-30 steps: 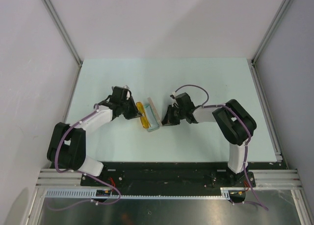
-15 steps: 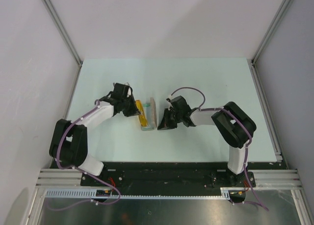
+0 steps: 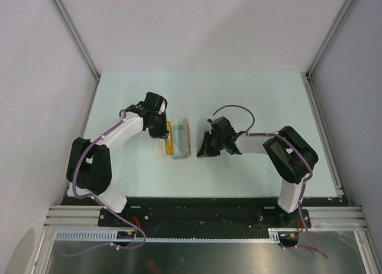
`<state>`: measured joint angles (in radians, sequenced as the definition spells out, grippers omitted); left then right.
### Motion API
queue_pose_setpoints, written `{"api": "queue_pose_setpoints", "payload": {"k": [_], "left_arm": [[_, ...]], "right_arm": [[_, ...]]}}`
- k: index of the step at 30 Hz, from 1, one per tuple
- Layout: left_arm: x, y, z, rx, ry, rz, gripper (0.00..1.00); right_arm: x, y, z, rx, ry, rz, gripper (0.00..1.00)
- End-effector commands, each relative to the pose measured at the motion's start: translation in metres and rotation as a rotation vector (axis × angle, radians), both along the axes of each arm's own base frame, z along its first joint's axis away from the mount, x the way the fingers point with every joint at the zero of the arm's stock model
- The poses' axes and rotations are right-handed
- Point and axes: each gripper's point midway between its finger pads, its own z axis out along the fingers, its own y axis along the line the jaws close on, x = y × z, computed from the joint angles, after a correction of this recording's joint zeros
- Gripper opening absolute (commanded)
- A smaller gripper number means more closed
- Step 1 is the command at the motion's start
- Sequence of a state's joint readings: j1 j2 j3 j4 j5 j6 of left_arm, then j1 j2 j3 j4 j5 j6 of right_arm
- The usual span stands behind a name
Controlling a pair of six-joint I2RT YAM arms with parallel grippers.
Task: Organize the sunglasses
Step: Place the sunglasses in the sunglasses case.
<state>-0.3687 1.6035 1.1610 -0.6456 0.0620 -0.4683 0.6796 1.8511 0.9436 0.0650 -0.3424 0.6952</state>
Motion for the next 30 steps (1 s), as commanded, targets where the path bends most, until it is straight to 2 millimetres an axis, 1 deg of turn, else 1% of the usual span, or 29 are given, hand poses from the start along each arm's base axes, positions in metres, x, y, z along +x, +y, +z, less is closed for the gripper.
{"api": "queue_pose_setpoints", "payload": {"k": [1, 5, 6, 7, 8, 9, 11, 12, 14, 15, 17, 18, 22, 26, 27, 30], "left_arm": [[0.001, 0.003, 0.012, 0.086, 0.001, 0.005, 0.00], [-0.002, -0.004, 0.015, 0.113, 0.023, 0.011, 0.00], [-0.001, -0.010, 0.020, 0.115, 0.014, 0.009, 0.00], [-0.003, -0.008, 0.017, 0.140, 0.036, 0.014, 0.01], [-0.004, -0.010, 0.017, 0.144, 0.040, 0.012, 0.00], [-0.002, -0.015, 0.020, 0.143, 0.036, 0.011, 0.00], [-0.004, -0.014, 0.016, 0.184, 0.050, 0.014, 0.00], [-0.003, -0.017, 0.017, 0.197, 0.048, 0.020, 0.00], [-0.004, -0.014, 0.012, 0.241, 0.062, 0.033, 0.00], [-0.003, -0.017, 0.014, 0.245, 0.056, 0.037, 0.00], [-0.004, -0.019, 0.013, 0.262, 0.060, 0.036, 0.00], [-0.003, -0.023, 0.012, 0.268, 0.057, 0.037, 0.00], [-0.002, -0.029, 0.005, 0.285, 0.071, 0.030, 0.00], [0.000, -0.032, 0.001, 0.309, 0.072, 0.030, 0.00], [0.002, -0.033, 0.002, 0.312, 0.064, 0.035, 0.00], [0.004, -0.031, 0.002, 0.332, 0.058, 0.050, 0.00]], "right_arm": [[-0.009, -0.042, -0.026, -0.164, 0.023, -0.047, 0.01], [-0.012, -0.054, -0.022, -0.162, 0.016, -0.062, 0.03], [-0.013, -0.055, -0.021, -0.162, 0.013, -0.064, 0.03], [-0.014, -0.057, -0.020, -0.161, 0.012, -0.066, 0.03], [-0.013, -0.059, -0.017, -0.157, 0.004, -0.070, 0.04], [-0.016, -0.063, -0.019, -0.162, 0.009, -0.071, 0.04], [-0.018, -0.067, -0.014, -0.158, -0.004, -0.075, 0.04], [-0.020, -0.073, -0.017, -0.165, 0.002, -0.084, 0.04], [-0.022, -0.077, -0.016, -0.163, -0.001, -0.087, 0.05], [-0.021, -0.080, -0.013, -0.157, -0.008, -0.095, 0.05], [-0.026, -0.085, -0.016, -0.162, -0.003, -0.094, 0.05], [-0.026, -0.085, -0.014, -0.157, -0.008, -0.093, 0.05], [-0.032, -0.091, -0.018, -0.161, 0.000, -0.096, 0.05], [-0.034, -0.094, -0.019, -0.165, 0.001, -0.099, 0.05], [-0.034, -0.095, -0.019, -0.164, -0.001, -0.099, 0.05], [-0.034, -0.097, -0.020, -0.166, 0.000, -0.103, 0.05]]}}
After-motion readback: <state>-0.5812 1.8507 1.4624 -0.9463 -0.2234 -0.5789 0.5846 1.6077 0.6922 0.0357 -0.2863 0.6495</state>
